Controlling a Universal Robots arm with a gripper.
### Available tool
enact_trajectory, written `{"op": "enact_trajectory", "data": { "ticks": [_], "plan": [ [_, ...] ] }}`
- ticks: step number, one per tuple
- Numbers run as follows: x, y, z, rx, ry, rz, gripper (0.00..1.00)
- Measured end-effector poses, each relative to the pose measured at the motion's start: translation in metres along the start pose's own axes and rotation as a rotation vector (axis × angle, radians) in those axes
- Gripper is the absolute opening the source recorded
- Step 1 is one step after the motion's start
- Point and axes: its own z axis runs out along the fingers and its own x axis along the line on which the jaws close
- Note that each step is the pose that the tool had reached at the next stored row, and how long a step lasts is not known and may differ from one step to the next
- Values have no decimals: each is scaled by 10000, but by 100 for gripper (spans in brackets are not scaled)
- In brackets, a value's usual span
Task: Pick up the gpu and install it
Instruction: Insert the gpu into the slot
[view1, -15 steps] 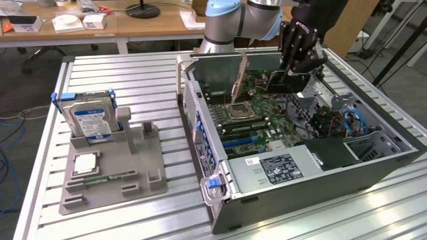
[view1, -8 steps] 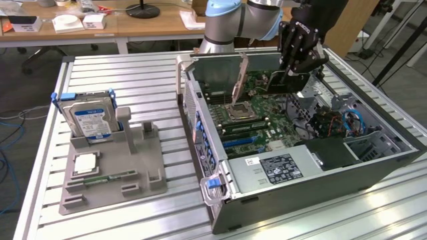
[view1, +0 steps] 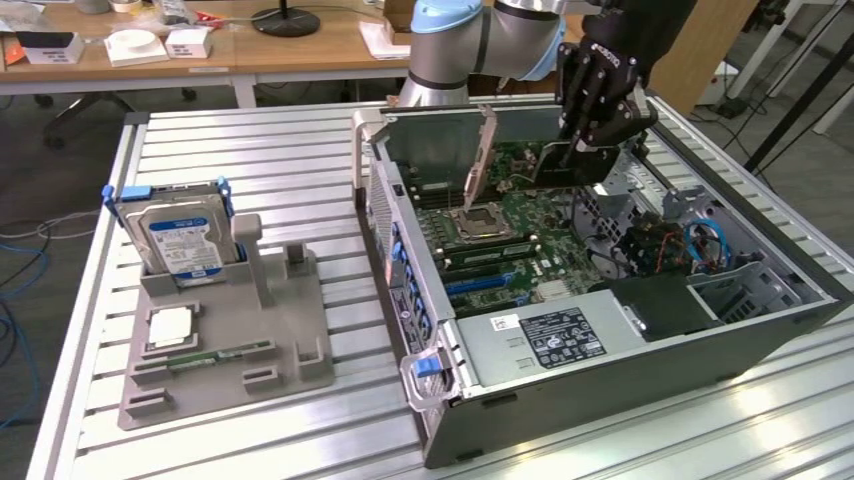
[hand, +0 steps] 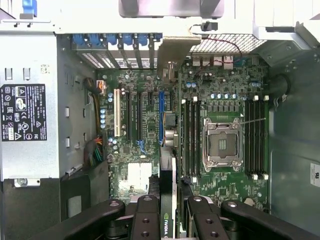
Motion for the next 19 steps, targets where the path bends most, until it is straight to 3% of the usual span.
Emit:
{"op": "enact_trajectory", "data": {
  "ticks": [19],
  "plan": [
    [0,-1,22,8,3,-130,26]
  ]
}}
